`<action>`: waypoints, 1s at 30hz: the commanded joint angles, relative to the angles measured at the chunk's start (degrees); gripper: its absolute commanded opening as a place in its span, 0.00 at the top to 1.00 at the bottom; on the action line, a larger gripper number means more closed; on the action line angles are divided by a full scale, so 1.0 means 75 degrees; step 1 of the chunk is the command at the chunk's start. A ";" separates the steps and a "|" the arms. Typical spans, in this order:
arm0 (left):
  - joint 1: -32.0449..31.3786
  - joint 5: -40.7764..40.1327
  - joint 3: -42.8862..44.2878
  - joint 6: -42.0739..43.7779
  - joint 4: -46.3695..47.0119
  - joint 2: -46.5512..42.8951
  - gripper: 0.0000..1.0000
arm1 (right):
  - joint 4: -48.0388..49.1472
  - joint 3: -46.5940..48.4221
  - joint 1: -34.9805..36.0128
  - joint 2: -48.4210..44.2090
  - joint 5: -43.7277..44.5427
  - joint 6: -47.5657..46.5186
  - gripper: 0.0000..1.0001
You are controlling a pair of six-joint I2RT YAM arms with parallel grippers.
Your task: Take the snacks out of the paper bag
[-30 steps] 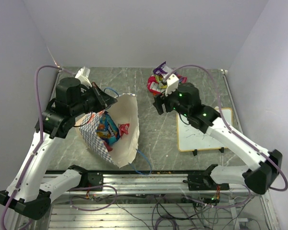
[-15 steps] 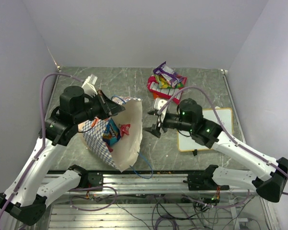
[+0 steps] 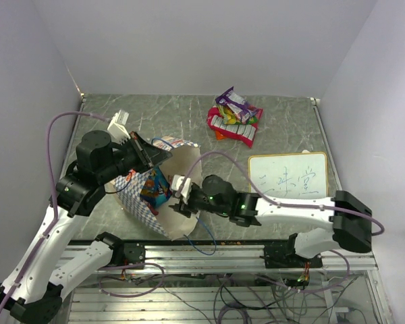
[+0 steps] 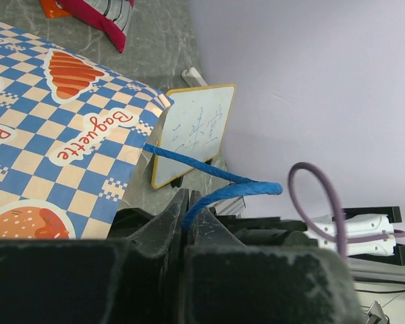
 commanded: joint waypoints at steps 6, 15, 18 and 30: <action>-0.0093 -0.0051 0.0221 0.0084 0.0089 -0.0004 0.93 | 0.0473 0.1223 0.0108 0.2084 0.1630 -0.0468 0.54; -0.0091 -0.0169 0.0494 0.0551 -0.0372 -0.0008 0.93 | 0.0326 0.1844 0.0014 0.3470 0.1704 -0.0675 0.51; -0.0094 -0.0183 0.0603 0.0732 -0.0518 0.0072 0.93 | 0.0285 0.2013 -0.0086 0.3798 0.1492 -0.0453 0.49; -0.0093 -0.0101 0.0866 0.1190 -0.0940 0.0261 0.93 | 0.0108 0.2144 -0.0661 0.4345 0.0955 -0.0721 0.26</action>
